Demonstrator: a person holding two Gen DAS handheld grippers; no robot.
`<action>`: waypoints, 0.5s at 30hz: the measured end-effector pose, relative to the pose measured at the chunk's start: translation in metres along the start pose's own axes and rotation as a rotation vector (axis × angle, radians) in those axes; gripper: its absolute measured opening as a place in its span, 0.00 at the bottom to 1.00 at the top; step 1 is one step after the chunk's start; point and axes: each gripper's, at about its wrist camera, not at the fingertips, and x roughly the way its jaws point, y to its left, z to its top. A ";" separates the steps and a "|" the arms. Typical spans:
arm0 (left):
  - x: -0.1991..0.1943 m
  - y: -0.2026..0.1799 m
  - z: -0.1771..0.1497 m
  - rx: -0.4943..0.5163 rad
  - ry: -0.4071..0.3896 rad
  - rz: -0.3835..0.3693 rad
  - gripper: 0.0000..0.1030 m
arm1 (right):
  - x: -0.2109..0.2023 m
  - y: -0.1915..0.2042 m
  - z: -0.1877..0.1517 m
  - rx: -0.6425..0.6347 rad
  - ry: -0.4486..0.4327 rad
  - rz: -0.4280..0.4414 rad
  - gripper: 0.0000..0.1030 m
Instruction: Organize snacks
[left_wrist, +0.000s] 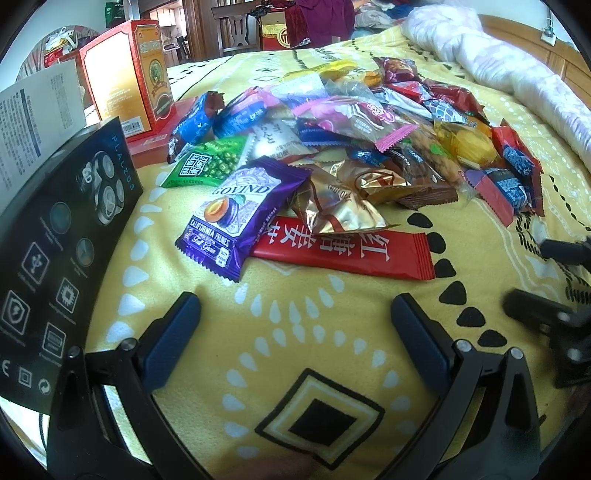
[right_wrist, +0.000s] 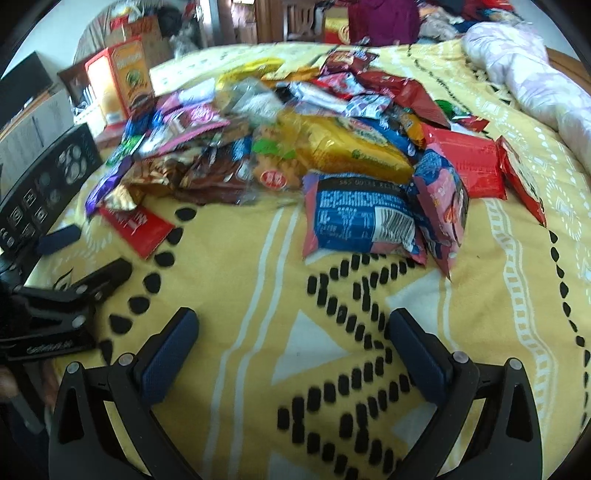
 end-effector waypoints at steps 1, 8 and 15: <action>0.000 0.000 0.000 0.000 0.000 0.000 1.00 | -0.005 -0.001 0.000 0.006 0.024 0.007 1.00; -0.003 0.000 -0.002 0.018 -0.004 -0.006 1.00 | -0.088 -0.016 -0.012 0.050 0.032 0.001 1.00; -0.005 0.002 -0.005 0.020 -0.010 -0.013 1.00 | -0.209 -0.047 -0.016 0.127 -0.080 -0.039 1.00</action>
